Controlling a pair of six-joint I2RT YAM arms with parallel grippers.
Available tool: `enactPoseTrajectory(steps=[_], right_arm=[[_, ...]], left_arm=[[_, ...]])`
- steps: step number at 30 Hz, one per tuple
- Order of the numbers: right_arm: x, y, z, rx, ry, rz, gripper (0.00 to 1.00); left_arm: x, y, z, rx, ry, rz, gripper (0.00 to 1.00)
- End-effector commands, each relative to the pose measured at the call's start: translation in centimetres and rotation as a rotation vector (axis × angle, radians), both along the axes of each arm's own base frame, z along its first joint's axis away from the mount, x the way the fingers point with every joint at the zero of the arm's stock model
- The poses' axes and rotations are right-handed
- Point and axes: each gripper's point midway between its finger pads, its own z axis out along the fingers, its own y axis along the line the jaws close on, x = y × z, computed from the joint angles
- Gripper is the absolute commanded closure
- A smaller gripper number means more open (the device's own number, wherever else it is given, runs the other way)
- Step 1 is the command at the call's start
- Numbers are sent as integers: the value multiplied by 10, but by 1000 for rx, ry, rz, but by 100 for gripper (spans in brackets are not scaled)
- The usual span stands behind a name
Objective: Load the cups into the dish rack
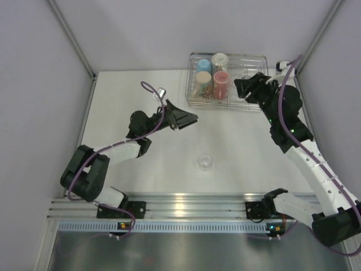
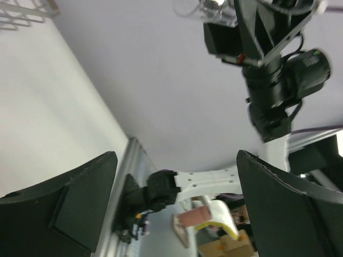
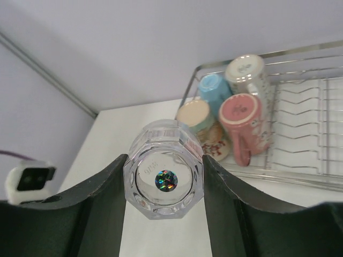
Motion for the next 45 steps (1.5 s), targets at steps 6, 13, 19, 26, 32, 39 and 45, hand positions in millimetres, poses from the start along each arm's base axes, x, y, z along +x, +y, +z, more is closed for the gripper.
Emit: enactPoseTrajectory(steps=[6, 13, 19, 26, 32, 39, 45], right_arm=[[87, -70, -9, -204, 72, -251, 100], [159, -105, -41, -275, 129, -369, 100], [211, -128, -69, -353, 196, -426, 100], [247, -151, -92, -418, 245, -472, 100], [268, -151, -121, -399, 285, -435, 100], [293, -161, -158, -442, 346, -470, 100], [302, -169, -188, -437, 398, -502, 100]], left_arm=[[25, 54, 1, 591, -295, 380, 2], [33, 115, -34, 950, -231, 575, 2], [3, 113, -67, 1004, -143, 431, 2], [-13, 131, -37, 1001, -291, 482, 1], [-14, 142, -47, 1044, -290, 516, 2], [-17, 140, -48, 1047, -304, 488, 2], [-18, 143, -47, 1051, -311, 500, 2]])
